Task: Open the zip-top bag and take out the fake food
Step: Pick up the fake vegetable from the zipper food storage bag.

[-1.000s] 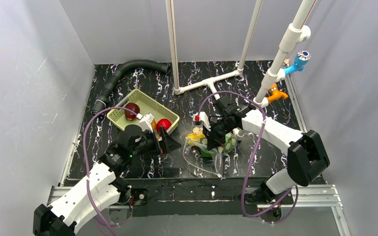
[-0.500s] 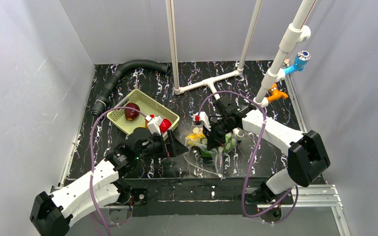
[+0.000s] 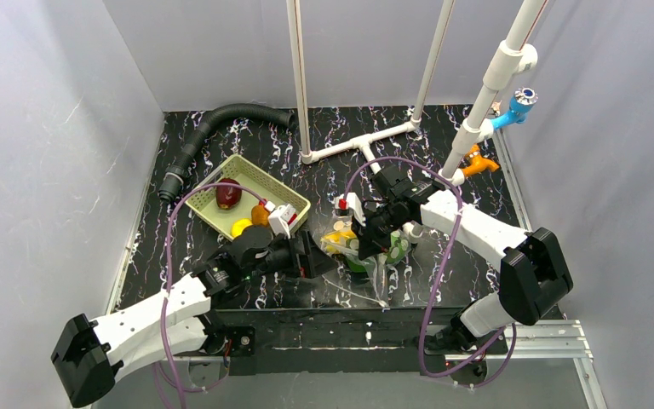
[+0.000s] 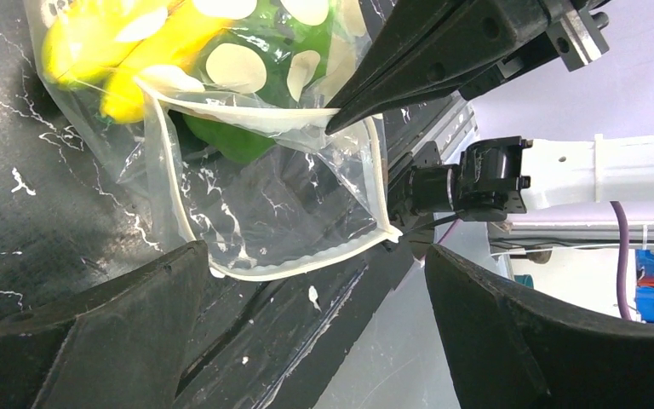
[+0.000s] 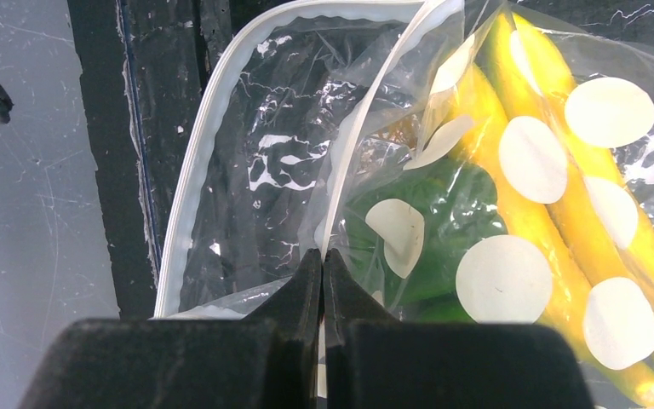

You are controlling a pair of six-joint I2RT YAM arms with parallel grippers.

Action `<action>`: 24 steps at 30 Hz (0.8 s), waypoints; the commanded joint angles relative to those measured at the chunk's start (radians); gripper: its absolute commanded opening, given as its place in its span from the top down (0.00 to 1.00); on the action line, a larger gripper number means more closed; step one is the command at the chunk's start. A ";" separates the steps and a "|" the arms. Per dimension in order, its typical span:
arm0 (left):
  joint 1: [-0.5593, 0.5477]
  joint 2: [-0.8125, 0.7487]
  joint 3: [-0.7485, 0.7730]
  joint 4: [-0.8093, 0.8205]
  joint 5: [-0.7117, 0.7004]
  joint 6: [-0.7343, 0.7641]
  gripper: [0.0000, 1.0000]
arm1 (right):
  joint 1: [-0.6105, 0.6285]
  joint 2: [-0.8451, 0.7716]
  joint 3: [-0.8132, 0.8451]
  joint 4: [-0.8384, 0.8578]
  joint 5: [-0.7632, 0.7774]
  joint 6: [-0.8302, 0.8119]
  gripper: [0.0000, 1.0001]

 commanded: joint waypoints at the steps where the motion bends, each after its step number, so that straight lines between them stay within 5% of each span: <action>1: -0.017 0.002 -0.019 0.042 -0.037 0.011 0.02 | -0.004 -0.032 0.019 -0.023 -0.032 -0.009 0.99; 24: -0.100 0.040 -0.046 0.139 -0.077 0.044 0.02 | -0.007 -0.032 0.020 -0.022 -0.041 -0.003 0.99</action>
